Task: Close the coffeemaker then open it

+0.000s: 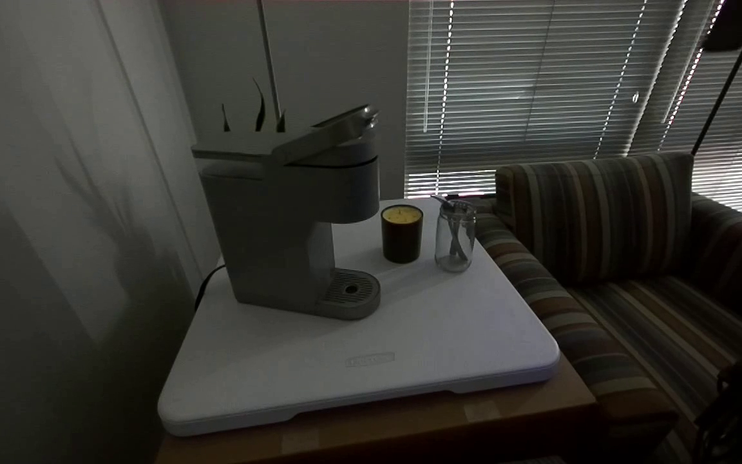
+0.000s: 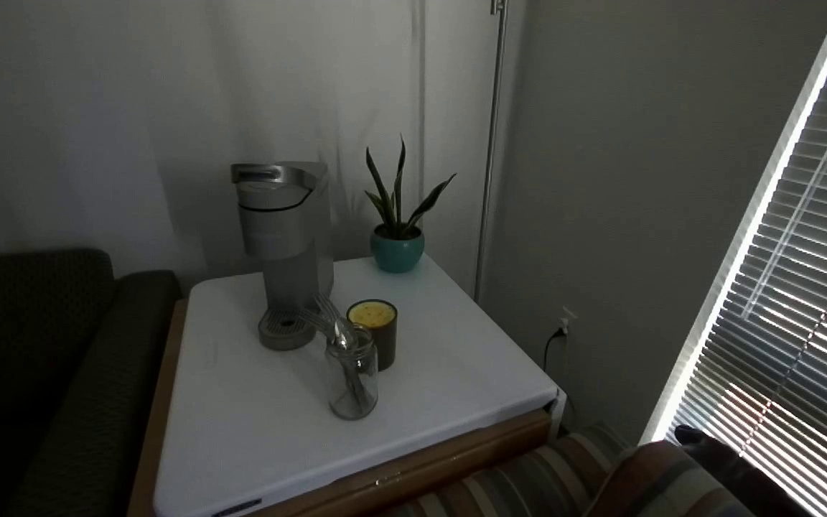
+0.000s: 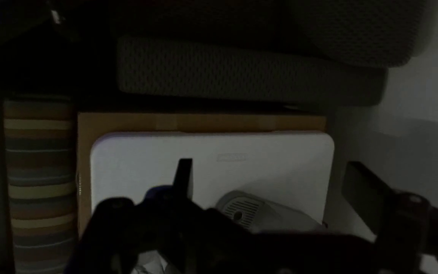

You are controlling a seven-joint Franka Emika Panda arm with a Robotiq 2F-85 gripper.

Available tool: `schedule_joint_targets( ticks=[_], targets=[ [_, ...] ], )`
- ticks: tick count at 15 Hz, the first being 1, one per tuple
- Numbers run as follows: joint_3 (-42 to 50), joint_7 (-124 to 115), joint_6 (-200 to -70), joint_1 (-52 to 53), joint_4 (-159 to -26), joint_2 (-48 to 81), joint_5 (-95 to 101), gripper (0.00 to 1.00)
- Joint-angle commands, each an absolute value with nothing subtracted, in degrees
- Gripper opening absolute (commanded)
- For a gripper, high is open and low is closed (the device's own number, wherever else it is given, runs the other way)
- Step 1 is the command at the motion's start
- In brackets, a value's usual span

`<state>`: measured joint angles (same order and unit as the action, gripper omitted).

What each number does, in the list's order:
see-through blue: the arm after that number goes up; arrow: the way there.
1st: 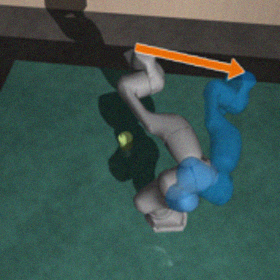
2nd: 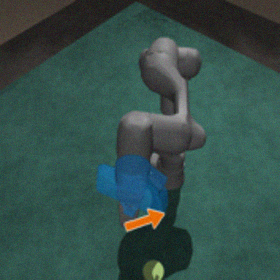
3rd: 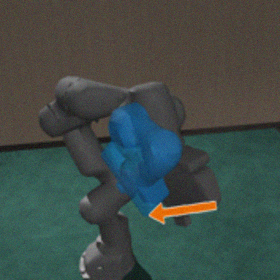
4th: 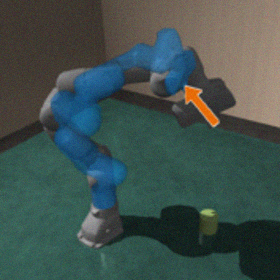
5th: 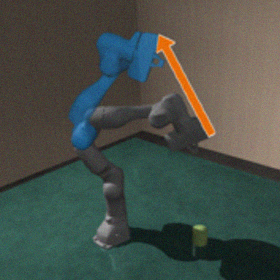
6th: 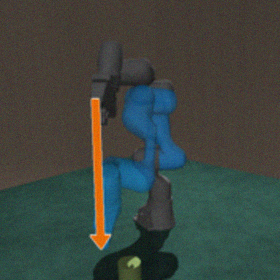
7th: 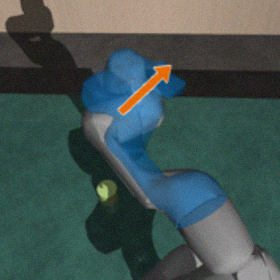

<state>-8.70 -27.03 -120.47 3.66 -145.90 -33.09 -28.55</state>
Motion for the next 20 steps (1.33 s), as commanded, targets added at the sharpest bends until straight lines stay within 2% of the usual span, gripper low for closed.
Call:
schedule_joint_targets(
  ticks=[1,5,11,16,17,18,20],
  targets=[
    [-8.37,-27.21,-122.51,3.89,-145.91,-31.78,-29.71,1.0],
    [-8.87,-28.49,-122.99,3.69,-146.07,-31.16,-28.9,1.0],
    [-11.61,-35.85,-139.69,3.08,-142.58,-23.61,-30.0,1.0],
    [-10.17,-36.4,-152.57,7.22,-137.72,-13.78,-35.8,1.0],
    [-9.49,-34.87,-154.42,8.41,-136.57,-11.65,-38.76,1.0],
    [-10.55,-37.44,-151.22,6.78,-140.11,-17.44,-34.57,1.0],
    [-10.35,-36.87,-153.39,7.73,-138.22,-13.76,-36.55,1.0]
  ],
)
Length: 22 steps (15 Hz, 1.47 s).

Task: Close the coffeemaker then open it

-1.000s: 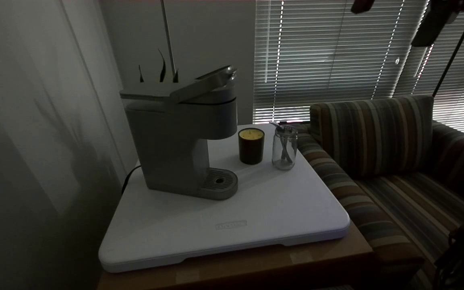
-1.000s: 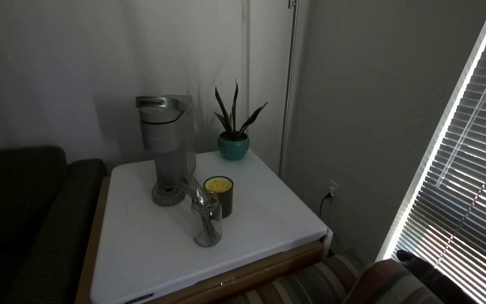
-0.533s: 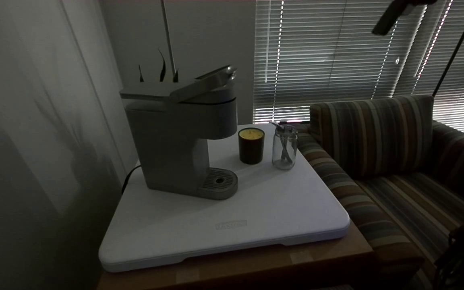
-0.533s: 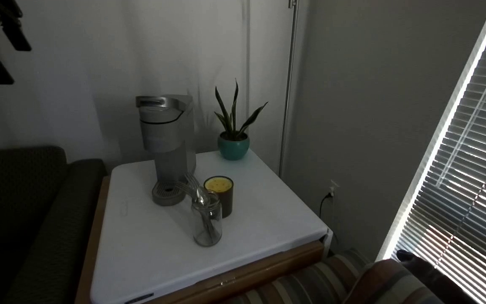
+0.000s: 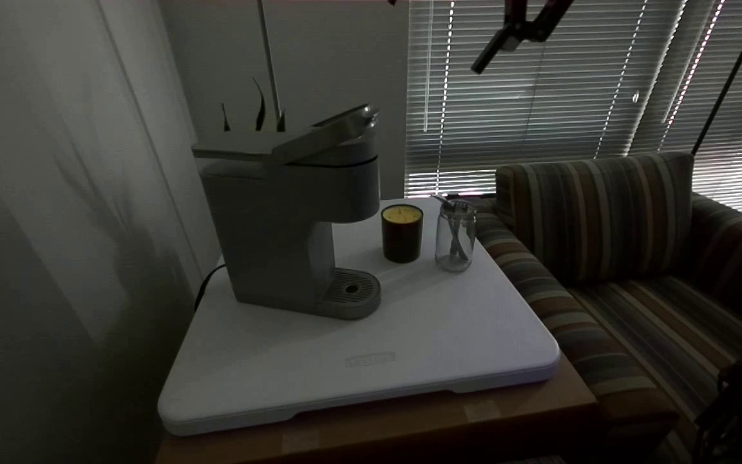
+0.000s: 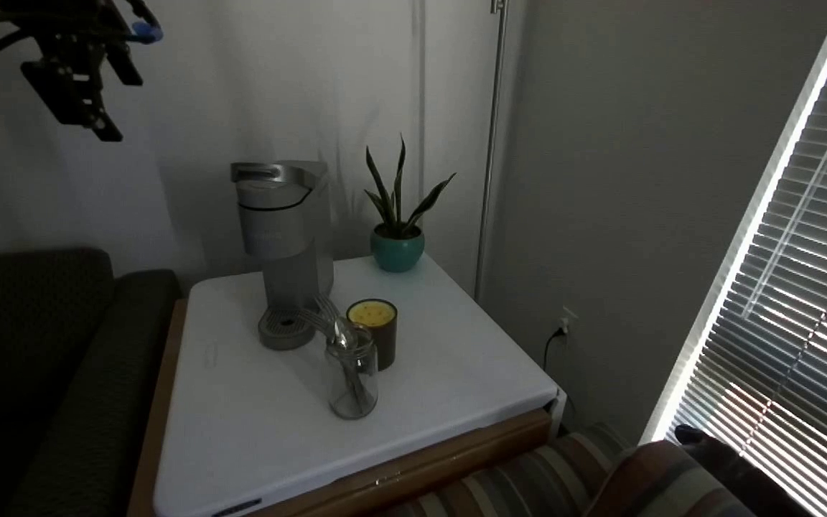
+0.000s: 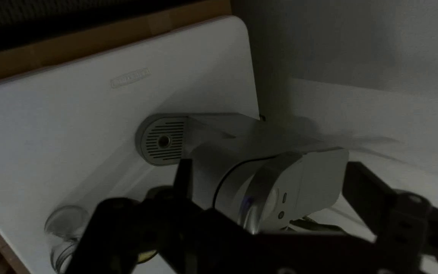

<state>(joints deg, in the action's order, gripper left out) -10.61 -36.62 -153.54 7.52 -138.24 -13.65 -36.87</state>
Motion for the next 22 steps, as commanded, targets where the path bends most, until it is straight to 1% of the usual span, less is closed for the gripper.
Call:
schedule_joint_targets(
  ticks=[1,2,5,7,9,13,19,22],
  targets=[
    [-10.25,-36.87,-153.56,7.85,-137.6,-12.75,-36.63,1.0],
    [-10.18,-36.87,-153.57,7.86,-137.25,-12.32,-36.63,1.0],
    [-12.08,-40.17,-151.51,7.21,-138.26,-13.92,-28.62,1.0],
    [-12.83,-44.1,-152.9,6.31,-136.88,-11.68,-22.8,1.0],
    [-14.34,-51.62,-152.64,3.6,-135.05,-9.46,-11.79,1.0],
    [-13.78,-62.01,-153.36,1.85,-130.14,-5.11,1.71,1.0],
    [-13.13,-86.25,-159.94,0.5,-124.11,0.97,11.37,1.0],
    [-13.01,-93.6,-164.42,1.57,-122.48,4.57,7.98,1.0]
  ],
)
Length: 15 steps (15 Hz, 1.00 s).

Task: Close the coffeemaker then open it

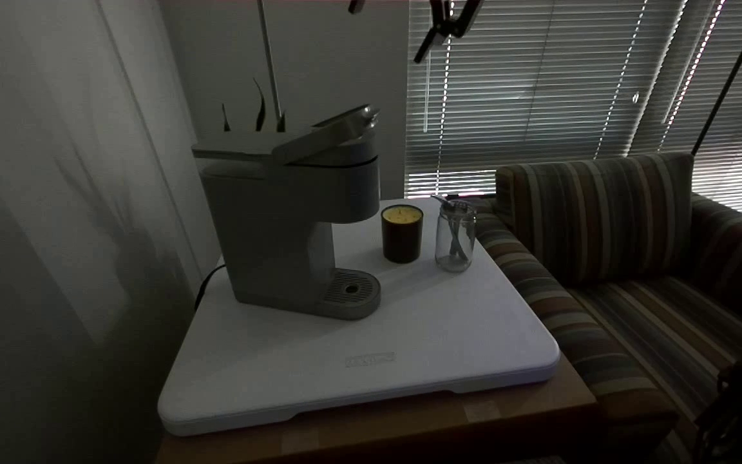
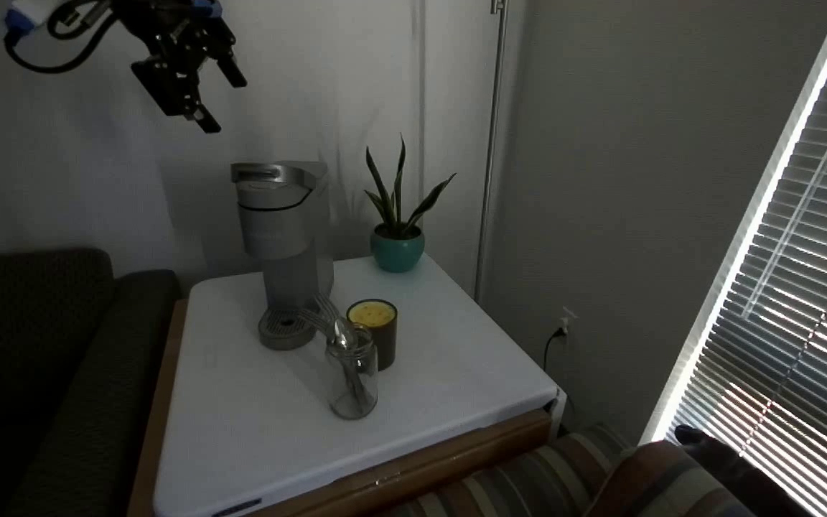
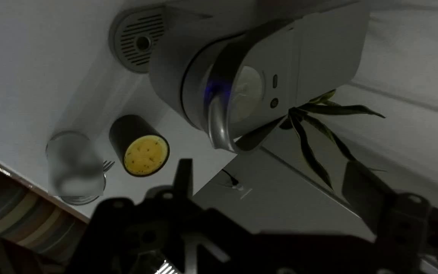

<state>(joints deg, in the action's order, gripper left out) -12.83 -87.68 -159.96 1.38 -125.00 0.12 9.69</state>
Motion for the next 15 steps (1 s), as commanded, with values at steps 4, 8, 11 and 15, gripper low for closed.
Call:
schedule_joint_targets(
  ticks=[4,8,11,15],
  targets=[
    [-12.94,-93.29,-163.37,1.65,-123.36,3.65,9.04,1.0],
    [-12.14,-94.96,-165.84,1.63,-123.56,4.32,13.97,1.0],
    [-11.31,-95.18,-167.99,1.28,-123.47,5.37,17.11,1.0],
    [-11.01,-94.43,-172.23,0.87,-123.29,8.28,13.28,0.72]
  ],
)
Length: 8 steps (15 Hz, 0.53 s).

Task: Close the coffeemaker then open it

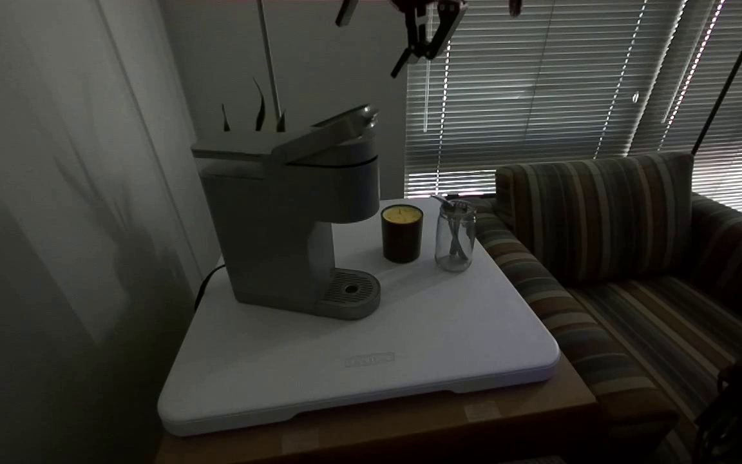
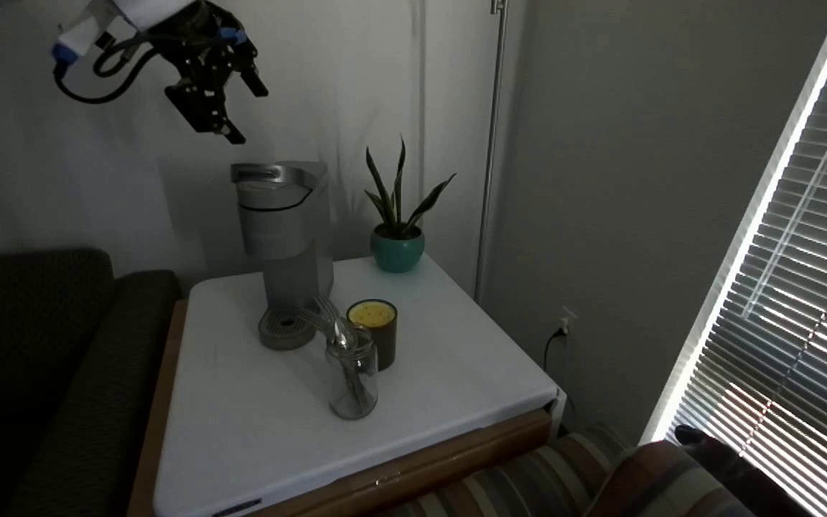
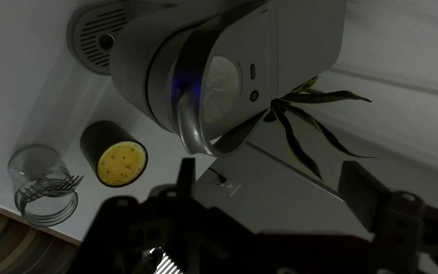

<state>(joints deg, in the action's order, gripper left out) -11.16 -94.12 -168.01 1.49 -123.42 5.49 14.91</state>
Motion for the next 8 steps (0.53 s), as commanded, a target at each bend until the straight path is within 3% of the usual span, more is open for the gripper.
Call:
schedule_joint_targets(
  ticks=[1,8],
  targets=[
    [-11.19,-94.42,-173.44,0.79,-123.2,9.23,11.97,0.66],
    [-12.28,-93.46,-176.79,0.25,-122.78,12.66,6.93,0.17]
  ],
)
